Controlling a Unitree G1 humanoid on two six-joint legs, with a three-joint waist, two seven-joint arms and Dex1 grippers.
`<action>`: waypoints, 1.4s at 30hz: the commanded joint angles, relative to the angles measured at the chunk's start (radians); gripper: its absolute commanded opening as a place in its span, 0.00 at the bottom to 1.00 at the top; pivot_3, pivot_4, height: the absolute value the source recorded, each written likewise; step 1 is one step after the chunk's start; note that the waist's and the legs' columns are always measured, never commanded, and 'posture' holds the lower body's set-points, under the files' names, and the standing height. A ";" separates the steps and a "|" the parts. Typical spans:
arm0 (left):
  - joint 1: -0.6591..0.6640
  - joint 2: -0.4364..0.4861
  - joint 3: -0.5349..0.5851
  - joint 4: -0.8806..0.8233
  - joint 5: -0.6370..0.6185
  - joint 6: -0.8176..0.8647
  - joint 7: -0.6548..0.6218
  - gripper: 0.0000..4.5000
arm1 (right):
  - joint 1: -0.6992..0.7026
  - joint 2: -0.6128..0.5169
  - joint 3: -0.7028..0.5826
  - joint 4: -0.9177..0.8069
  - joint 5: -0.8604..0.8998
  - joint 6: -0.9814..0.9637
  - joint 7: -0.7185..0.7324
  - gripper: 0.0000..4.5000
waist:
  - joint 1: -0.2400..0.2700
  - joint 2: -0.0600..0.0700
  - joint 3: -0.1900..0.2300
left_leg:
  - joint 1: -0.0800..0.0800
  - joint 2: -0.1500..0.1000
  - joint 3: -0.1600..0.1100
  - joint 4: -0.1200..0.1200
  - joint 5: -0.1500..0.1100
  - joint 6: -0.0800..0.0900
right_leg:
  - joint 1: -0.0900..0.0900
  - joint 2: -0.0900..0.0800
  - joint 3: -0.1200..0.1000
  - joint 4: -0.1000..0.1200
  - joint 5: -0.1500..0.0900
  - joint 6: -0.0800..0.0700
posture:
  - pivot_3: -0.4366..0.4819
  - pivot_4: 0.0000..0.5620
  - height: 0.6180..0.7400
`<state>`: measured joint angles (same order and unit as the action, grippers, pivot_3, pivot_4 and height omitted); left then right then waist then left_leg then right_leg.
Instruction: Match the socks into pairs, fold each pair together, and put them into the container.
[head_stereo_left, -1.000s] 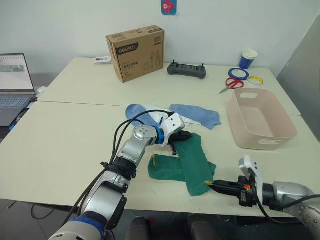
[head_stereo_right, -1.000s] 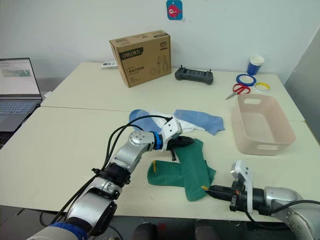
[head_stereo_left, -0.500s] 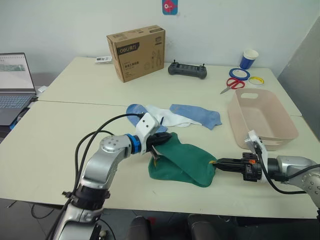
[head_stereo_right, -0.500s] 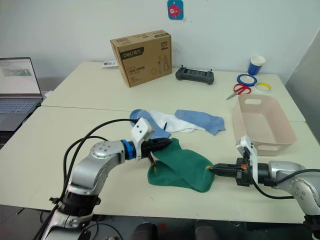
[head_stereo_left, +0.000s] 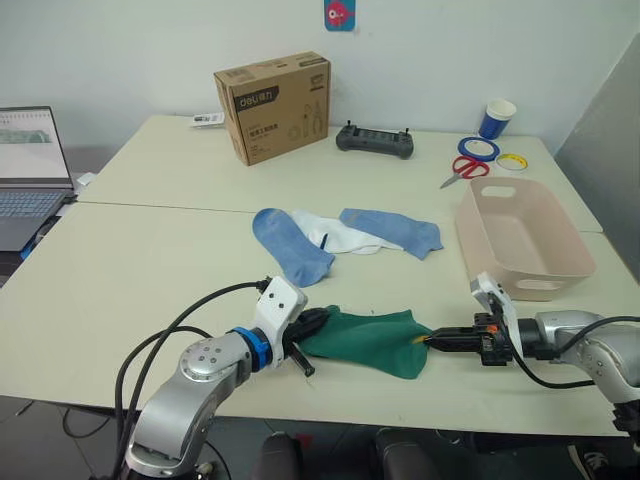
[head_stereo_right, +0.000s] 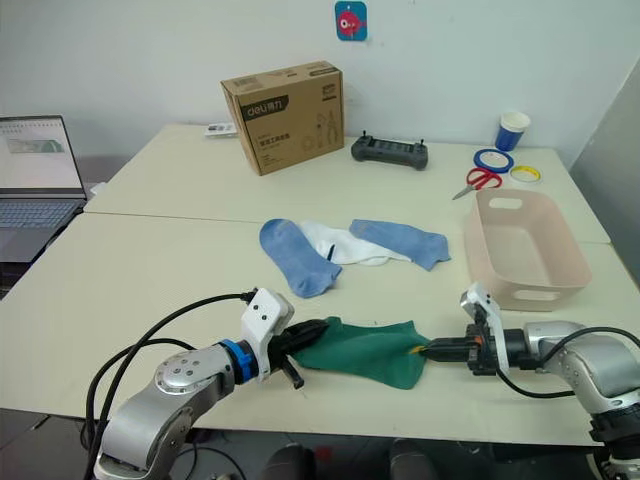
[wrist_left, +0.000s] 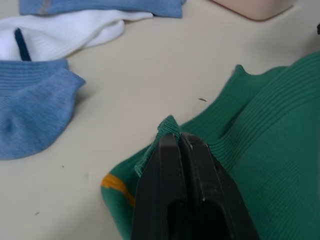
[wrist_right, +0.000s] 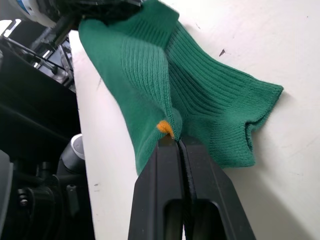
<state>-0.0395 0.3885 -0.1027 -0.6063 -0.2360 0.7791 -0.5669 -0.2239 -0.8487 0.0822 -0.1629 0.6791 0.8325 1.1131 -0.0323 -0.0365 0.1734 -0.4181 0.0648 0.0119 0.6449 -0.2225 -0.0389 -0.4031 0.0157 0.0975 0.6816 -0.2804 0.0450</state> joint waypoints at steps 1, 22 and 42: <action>0.009 -0.004 0.002 0.004 -0.003 -0.068 0.018 0.14 | -0.002 -0.004 -0.024 -0.007 -0.007 -0.014 0.012 0.21 | 0.000 0.000 0.000 | 0.000 0.000 0.000 0.000 0.000 0.000 | 0.000 0.000 0.000 0.000 0.000 0.000 | 0.48 0.27 1.00; -0.203 0.272 0.008 0.323 -0.064 -0.278 -0.335 0.78 | 0.297 0.064 -0.175 -0.314 0.077 0.062 -0.198 0.54 | 0.001 0.000 0.000 | 0.000 0.000 0.001 -0.001 0.000 0.000 | -0.001 0.000 0.000 -0.001 -0.001 -0.001 | 0.48 0.27 1.00; -0.318 0.219 -0.097 0.493 0.012 -0.370 -0.403 0.01 | 0.253 0.166 -0.139 -0.334 0.065 0.062 -0.323 0.00 | -0.001 0.000 0.000 | -0.001 0.000 0.001 -0.001 0.000 0.000 | -0.001 0.000 0.000 0.000 -0.001 -0.001 | 0.48 0.27 1.00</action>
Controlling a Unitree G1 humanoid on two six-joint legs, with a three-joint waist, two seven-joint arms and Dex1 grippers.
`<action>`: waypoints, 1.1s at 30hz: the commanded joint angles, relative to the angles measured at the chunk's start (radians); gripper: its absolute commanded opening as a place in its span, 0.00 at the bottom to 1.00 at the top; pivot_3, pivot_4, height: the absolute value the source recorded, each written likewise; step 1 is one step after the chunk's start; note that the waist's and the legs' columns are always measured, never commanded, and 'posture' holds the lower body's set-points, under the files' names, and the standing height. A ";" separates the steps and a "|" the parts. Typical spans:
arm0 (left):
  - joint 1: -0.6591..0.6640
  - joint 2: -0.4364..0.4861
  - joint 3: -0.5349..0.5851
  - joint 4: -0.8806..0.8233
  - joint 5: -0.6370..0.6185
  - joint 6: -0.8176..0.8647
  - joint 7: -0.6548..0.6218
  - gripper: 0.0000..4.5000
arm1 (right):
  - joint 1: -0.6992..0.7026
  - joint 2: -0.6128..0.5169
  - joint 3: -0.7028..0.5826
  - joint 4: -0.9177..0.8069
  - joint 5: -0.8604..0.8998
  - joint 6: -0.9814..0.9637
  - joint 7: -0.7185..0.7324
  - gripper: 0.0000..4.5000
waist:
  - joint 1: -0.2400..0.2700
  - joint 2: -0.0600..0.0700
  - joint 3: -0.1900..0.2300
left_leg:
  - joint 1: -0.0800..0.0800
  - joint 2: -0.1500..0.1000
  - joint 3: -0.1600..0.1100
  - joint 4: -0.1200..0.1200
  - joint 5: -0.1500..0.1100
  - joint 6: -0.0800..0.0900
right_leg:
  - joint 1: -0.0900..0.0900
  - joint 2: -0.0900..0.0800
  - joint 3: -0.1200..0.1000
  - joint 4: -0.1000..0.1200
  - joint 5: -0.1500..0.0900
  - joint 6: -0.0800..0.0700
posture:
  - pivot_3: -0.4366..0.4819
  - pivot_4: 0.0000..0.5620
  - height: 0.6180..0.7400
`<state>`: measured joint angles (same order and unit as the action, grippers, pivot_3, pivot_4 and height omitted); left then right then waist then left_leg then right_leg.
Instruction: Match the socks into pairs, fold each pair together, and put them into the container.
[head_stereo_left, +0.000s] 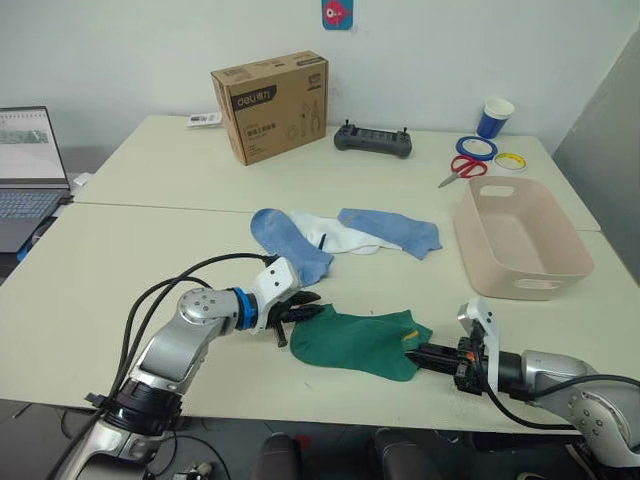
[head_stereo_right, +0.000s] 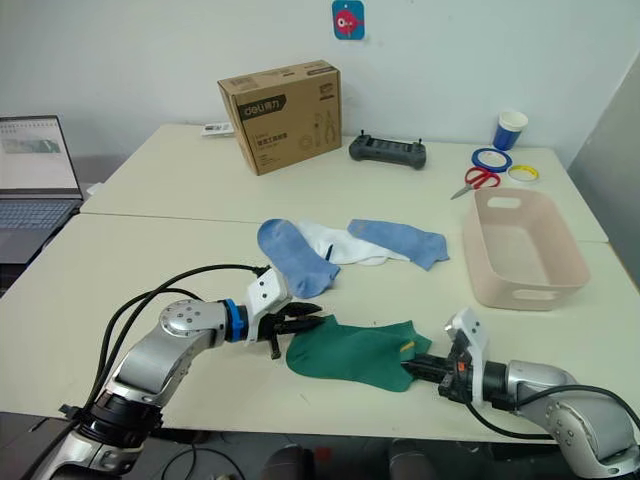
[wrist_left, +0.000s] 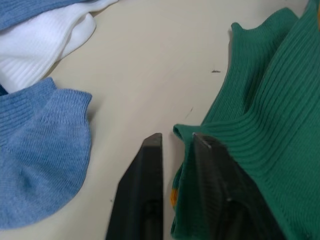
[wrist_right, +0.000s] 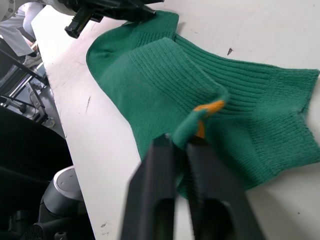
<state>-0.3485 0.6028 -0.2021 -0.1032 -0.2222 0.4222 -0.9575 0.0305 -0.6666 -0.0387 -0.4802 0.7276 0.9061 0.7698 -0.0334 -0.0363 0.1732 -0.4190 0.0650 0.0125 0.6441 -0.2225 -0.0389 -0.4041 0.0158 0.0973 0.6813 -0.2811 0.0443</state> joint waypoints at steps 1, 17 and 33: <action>-0.009 0.006 0.003 -0.009 -0.001 -0.013 -0.015 0.01 | -0.002 -0.018 -0.017 -0.016 0.016 -0.013 0.021 0.00 | 0.000 0.000 0.000 | 0.000 0.000 0.000 0.000 0.000 0.000 | 0.000 0.000 0.000 0.000 0.000 0.000 | 0.48 0.27 1.00; -0.003 0.033 0.049 -0.038 -0.049 0.057 -0.025 0.26 | -0.007 -0.027 -0.017 -0.004 0.021 -0.013 0.051 0.00 | 0.000 0.000 0.000 | 0.000 0.000 0.000 0.000 0.000 0.000 | 0.000 0.000 0.000 0.000 0.000 0.000 | 0.48 0.27 1.00; 0.000 0.052 0.001 -0.045 -0.042 0.082 -0.068 0.28 | -0.018 -0.022 -0.015 -0.010 0.024 -0.001 0.037 0.00 | 0.000 0.000 0.000 | 0.000 0.000 0.000 0.000 0.000 0.000 | 0.000 0.000 0.000 0.000 0.000 0.000 | 0.48 0.27 1.00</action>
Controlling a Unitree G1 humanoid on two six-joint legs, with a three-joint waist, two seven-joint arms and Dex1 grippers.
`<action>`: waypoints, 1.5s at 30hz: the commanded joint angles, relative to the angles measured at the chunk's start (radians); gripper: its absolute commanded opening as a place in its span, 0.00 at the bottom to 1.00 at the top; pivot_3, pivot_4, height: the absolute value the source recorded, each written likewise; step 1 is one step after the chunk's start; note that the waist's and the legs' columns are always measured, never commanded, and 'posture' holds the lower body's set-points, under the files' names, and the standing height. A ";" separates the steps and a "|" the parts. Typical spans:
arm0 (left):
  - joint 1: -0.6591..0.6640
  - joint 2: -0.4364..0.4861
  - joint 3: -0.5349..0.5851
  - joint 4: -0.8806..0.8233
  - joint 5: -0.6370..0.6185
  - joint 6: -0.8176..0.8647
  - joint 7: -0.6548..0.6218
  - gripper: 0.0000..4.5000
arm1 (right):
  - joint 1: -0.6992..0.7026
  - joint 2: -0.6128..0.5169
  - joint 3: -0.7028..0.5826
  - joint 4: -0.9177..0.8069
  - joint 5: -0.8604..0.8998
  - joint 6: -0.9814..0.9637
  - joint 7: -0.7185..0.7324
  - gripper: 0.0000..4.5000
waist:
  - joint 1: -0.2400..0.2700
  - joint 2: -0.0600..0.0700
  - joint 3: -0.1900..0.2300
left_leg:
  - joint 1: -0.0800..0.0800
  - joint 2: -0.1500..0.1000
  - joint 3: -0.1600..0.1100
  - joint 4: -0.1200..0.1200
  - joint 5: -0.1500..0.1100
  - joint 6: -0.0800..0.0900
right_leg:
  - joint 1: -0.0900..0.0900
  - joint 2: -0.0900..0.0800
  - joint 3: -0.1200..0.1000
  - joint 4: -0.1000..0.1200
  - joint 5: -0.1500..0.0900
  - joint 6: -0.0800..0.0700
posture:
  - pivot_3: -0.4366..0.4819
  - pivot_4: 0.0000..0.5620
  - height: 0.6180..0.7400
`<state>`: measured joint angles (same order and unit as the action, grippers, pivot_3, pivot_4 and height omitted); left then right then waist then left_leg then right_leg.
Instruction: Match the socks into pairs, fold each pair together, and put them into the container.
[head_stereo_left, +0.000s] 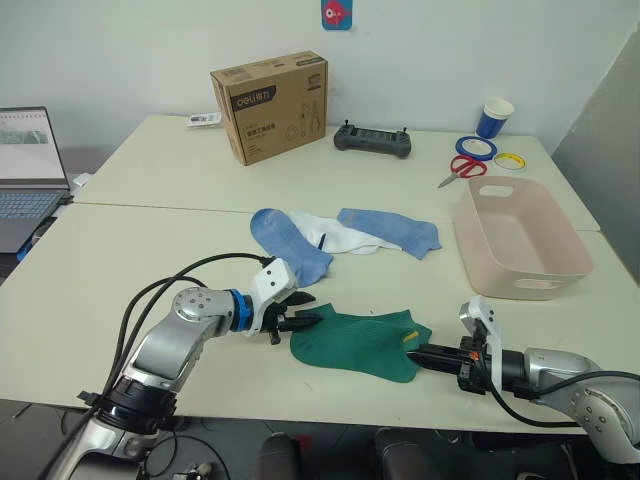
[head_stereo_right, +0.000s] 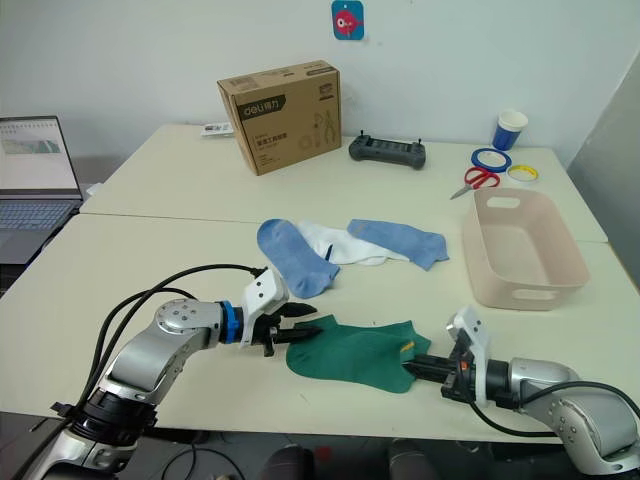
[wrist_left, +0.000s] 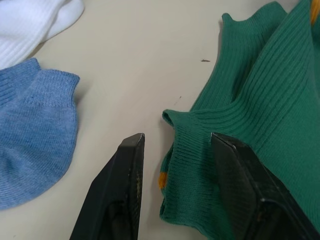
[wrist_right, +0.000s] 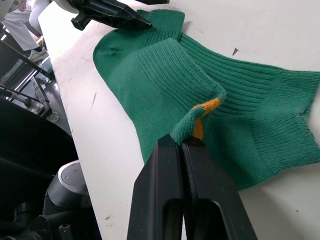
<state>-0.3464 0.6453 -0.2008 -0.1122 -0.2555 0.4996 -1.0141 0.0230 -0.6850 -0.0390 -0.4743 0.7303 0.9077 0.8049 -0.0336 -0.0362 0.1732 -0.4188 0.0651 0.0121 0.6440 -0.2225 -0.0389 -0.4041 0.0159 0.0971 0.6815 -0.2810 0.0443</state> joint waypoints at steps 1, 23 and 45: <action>-0.003 0.010 0.000 -0.035 -0.009 0.006 -0.014 0.23 | -0.012 -0.003 -0.013 -0.014 0.021 -0.003 0.002 0.00 | 0.000 0.000 0.000 | 0.000 0.000 0.000 0.000 0.000 0.000 | 0.000 0.000 0.000 0.000 0.000 0.000 | 0.48 0.27 1.00; 0.171 0.078 0.239 -0.298 -0.236 0.225 0.037 0.01 | -0.092 -0.032 -0.072 0.035 0.069 0.003 0.040 0.00 | -0.002 0.000 0.000 | 0.000 0.000 0.000 0.000 0.000 0.000 | 0.000 0.000 0.000 0.000 0.000 0.000 | 0.48 0.27 1.00; 0.420 -0.041 0.240 -0.558 -0.551 0.481 0.286 0.01 | -0.622 0.089 0.276 0.409 -0.188 -0.014 0.037 0.00 | -0.023 0.000 0.001 | 0.000 0.000 0.000 -0.001 0.000 0.000 | -0.001 0.000 0.000 0.000 0.000 -0.001 | 0.48 0.27 1.00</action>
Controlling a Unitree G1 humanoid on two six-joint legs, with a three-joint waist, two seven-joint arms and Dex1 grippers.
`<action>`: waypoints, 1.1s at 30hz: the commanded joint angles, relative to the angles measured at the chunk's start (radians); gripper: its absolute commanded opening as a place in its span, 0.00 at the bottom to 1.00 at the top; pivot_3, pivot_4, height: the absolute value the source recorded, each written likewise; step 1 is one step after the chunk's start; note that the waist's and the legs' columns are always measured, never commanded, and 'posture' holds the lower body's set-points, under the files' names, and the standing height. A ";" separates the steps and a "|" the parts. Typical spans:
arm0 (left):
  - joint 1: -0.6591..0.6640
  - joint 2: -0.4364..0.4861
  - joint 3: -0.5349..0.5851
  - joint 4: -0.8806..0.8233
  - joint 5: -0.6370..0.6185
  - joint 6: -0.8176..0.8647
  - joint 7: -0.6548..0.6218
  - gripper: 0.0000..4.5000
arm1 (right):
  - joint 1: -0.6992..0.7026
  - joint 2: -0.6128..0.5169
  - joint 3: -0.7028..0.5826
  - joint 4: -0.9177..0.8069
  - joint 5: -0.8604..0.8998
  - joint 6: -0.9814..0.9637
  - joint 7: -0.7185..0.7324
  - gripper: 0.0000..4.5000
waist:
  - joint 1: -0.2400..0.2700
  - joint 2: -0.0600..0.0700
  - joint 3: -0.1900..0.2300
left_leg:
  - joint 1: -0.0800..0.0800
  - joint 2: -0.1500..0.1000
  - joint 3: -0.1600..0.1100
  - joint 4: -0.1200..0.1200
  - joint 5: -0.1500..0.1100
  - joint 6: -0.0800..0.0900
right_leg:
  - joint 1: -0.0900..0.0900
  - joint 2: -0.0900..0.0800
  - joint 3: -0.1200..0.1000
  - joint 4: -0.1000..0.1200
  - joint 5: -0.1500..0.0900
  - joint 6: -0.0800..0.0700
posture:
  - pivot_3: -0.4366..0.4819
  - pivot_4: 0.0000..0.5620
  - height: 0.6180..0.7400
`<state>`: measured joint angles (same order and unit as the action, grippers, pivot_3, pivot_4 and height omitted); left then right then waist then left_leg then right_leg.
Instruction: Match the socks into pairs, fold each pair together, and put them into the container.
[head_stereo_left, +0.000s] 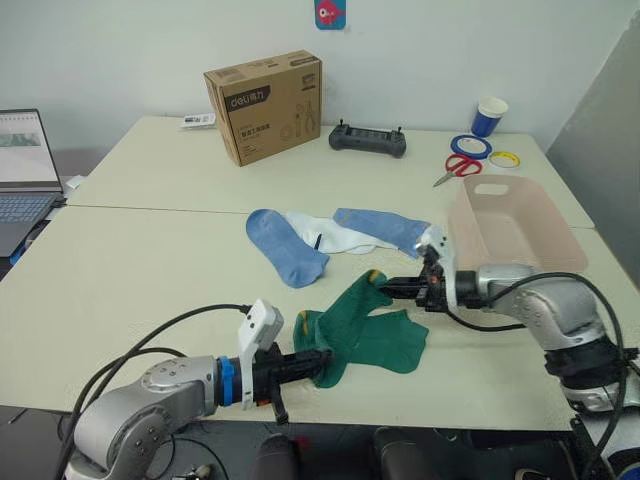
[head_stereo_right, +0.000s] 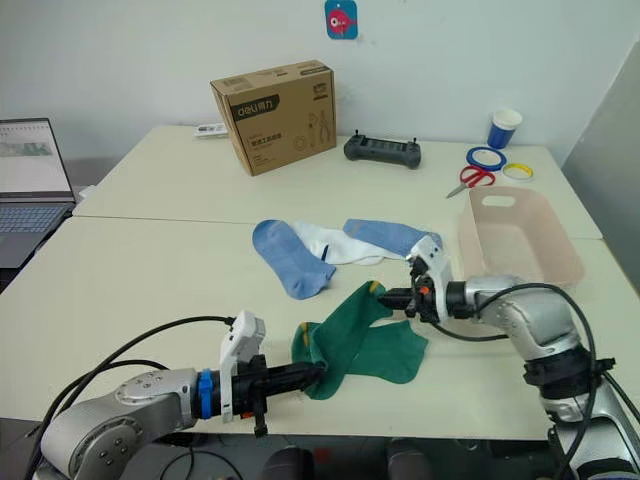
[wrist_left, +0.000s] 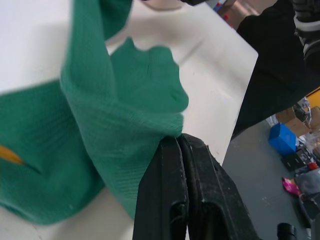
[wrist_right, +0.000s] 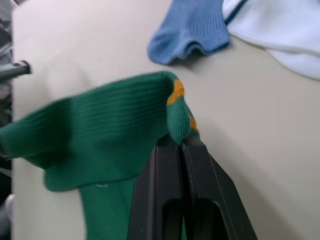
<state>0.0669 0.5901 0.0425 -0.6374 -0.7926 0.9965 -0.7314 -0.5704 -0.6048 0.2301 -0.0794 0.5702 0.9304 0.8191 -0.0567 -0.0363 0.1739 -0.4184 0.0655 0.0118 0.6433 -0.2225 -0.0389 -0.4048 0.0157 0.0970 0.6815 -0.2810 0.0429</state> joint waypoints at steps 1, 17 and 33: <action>0.008 0.019 -0.004 -0.026 -0.003 -0.025 0.006 0.01 | -0.030 0.012 0.009 0.021 -0.039 -0.046 0.029 0.00 | 0.001 0.000 0.000 | 0.000 0.000 0.000 0.000 0.000 0.000 | 0.000 0.000 0.000 0.000 0.000 0.000 | 0.48 0.27 1.00; 0.054 0.281 0.119 0.093 0.046 -0.152 -0.211 0.62 | 0.031 0.035 -0.072 -0.074 -0.032 -0.091 0.079 0.61 | 0.002 0.001 0.001 | 0.000 0.000 0.001 0.000 0.000 0.000 | -0.001 -0.001 0.000 0.000 -0.002 -0.003 | 0.48 0.27 1.00; -0.582 0.039 -0.200 0.666 0.410 -0.499 -0.249 0.99 | 0.316 -0.071 -0.034 -0.311 0.084 0.021 0.134 0.85 | 0.026 0.003 0.002 | -0.002 -0.001 0.001 0.001 0.000 0.000 | -0.001 0.000 0.000 -0.001 -0.001 0.000 | 0.48 0.27 1.00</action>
<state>-0.4827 0.6454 -0.1419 -0.0170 -0.4293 0.5495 -0.9914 -0.2510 -0.6814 0.2039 -0.3384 0.6246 0.9289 0.9706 -0.0305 -0.0336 0.1763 -0.4205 0.0648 0.0129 0.6440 -0.2225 -0.0390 -0.4056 0.0156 0.0969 0.6808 -0.2815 0.0425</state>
